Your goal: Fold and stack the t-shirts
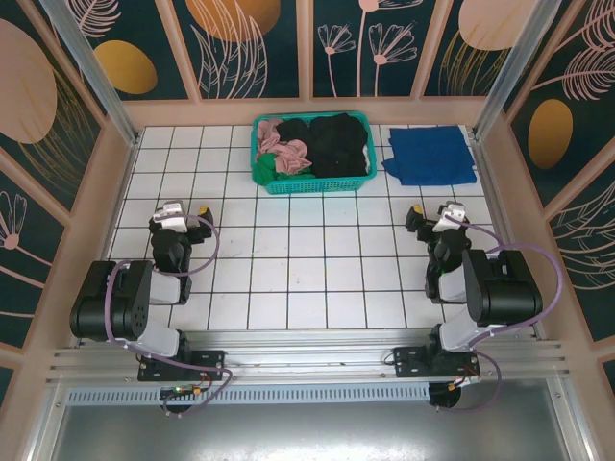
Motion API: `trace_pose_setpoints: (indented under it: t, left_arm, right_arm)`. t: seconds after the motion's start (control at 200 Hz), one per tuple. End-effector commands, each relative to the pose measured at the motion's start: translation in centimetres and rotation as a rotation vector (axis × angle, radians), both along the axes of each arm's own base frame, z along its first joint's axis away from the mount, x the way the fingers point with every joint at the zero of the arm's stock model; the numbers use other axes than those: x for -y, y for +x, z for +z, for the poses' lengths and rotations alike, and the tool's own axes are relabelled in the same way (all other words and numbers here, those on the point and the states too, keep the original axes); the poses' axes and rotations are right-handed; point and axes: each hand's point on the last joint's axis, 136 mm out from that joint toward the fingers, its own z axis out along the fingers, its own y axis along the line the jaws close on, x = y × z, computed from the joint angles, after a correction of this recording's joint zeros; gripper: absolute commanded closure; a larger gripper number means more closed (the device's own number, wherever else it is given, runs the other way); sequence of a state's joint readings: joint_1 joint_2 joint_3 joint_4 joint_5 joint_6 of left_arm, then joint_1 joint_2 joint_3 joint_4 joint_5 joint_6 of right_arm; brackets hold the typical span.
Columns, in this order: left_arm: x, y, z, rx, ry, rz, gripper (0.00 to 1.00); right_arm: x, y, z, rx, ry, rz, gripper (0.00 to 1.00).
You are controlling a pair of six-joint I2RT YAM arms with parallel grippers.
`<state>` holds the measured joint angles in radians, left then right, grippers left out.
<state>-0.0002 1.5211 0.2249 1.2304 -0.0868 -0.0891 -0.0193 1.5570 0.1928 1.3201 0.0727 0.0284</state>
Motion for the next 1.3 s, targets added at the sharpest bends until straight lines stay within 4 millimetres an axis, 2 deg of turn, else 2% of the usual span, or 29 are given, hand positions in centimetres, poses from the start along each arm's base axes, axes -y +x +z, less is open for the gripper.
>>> trace_pose_setpoints:
  t: [0.0,0.435,0.771,0.891,0.956,1.001,1.051,1.111,1.136,1.166,1.216,1.251,1.296]
  left_arm:
    - [-0.1,0.5,1.4,0.047,0.011,-0.003,0.01]
    - [-0.1,0.5,1.5,0.050,0.012,-0.001,0.01]
    - [-0.1,0.4,1.5,0.053,0.013,-0.001,0.01]
    - [1.8,0.8,3.2,0.044,0.042,-0.120,0.01]
    - [1.3,1.7,4.9,0.010,0.027,-0.085,0.01]
    - [0.6,2.0,6.9,0.021,-0.011,-0.039,0.01]
    - [-0.2,1.8,9.0,0.030,-0.077,0.019,0.01]
    - [-0.7,1.3,11.2,0.040,-0.177,0.060,0.01]
    - [-0.9,1.0,11.8,0.038,-0.228,0.081,0.01]
    - [-1.3,0.6,11.9,0.013,-0.302,0.123,0.01]
    - [-2.1,-0.4,10.6,-0.073,-0.390,0.204,0.01]
    - [-1.7,-0.6,10.2,-0.099,-0.395,0.189,0.01]
    - [-0.6,-0.5,9.5,-0.134,-0.396,0.124,0.01]
  right_arm:
    - [-0.2,0.5,0.9,0.032,0.000,0.021,0.01]
    - [-0.6,0.6,0.9,0.029,-0.005,0.037,0.01]
    - [0.1,0.4,1.0,0.034,0.005,-0.002,0.01]
    - [1.2,0.2,2.5,0.043,0.012,-0.073,0.01]
    - [0.9,0.3,4.9,0.052,0.009,-0.069,0.01]
    - [1.1,0.3,6.8,0.070,0.081,-0.087,0.01]
    - [2.2,-0.1,8.5,0.094,0.253,-0.165,0.01]
    - [3.3,-0.7,7.8,0.041,0.554,-0.234,0.01]
    - [3.3,-0.9,7.7,0.048,0.662,-0.206,0.01]
    - [1.7,-1.1,8.4,0.087,0.753,-0.048,0.01]
    - [-0.6,-2.7,10.2,0.218,0.838,0.178,0.01]
    - [-1.5,-2.8,9.9,0.208,0.913,0.218,0.01]
    - [-3.2,-1.3,8.5,0.079,0.939,0.227,0.01]
